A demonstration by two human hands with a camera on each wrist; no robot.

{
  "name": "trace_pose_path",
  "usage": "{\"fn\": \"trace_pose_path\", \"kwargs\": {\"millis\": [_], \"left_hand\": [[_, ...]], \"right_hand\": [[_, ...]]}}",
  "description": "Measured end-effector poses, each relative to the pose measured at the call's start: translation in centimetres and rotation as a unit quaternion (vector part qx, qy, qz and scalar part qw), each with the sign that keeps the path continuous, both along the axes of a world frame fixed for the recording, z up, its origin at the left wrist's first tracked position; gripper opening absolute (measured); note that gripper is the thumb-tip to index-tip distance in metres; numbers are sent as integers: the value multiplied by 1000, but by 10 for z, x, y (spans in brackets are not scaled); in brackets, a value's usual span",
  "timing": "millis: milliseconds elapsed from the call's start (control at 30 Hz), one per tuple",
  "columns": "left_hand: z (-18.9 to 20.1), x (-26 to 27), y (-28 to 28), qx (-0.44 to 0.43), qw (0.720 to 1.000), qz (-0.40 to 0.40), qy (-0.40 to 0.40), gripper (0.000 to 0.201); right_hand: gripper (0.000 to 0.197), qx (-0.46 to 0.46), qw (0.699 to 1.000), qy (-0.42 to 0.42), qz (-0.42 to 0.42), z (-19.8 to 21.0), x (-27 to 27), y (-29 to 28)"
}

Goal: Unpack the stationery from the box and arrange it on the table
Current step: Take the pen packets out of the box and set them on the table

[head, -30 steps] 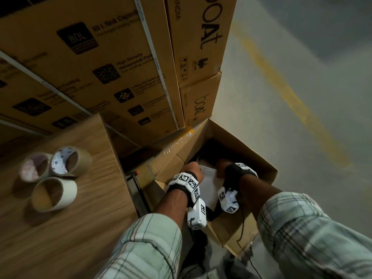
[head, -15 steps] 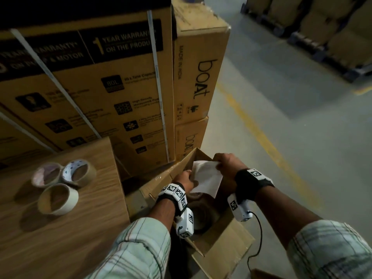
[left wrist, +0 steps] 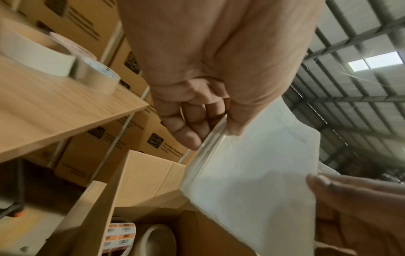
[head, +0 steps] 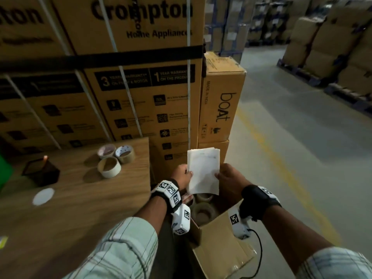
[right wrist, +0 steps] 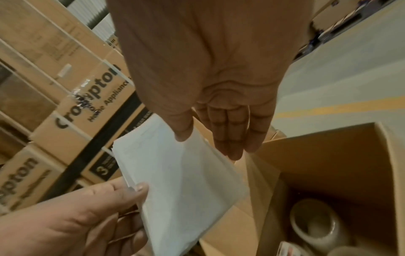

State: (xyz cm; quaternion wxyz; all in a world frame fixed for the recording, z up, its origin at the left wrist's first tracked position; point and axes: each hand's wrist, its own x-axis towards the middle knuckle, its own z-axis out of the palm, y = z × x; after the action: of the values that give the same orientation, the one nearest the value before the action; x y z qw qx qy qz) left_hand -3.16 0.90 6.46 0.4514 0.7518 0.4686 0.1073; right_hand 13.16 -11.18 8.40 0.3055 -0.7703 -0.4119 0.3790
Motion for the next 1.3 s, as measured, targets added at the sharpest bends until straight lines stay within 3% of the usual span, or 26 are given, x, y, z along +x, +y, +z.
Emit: {"fn": "trace_pose_path", "kwargs": {"millis": [167,433,600,800,867,1067,1300], "left_hand": [[21,-62,-37,-51,998,23,-32,26],[40,-176,-53,-56,996,69,21,47],[34,-248,-57,-121,986,117,4,21],[20,-357,-42,-29,980,195,31,22],[11,-400,-33,-19,978,204,39,20],[-14,-522,5,22,964,261,54,18],[-41,-586,34,18,958,269,103,32]], "right_hand": [[28,-13,998,1,66,-1,-44,-10],[23,29,983,36,175,20,-148,9],[25,59,977,-25,202,27,-207,34],[22,-4,968,66,241,7,-315,78],[19,-10,965,47,257,0,-355,88],[2,7,968,-12,252,-21,-485,126],[11,-14,984,-53,167,-65,-568,142]]}}
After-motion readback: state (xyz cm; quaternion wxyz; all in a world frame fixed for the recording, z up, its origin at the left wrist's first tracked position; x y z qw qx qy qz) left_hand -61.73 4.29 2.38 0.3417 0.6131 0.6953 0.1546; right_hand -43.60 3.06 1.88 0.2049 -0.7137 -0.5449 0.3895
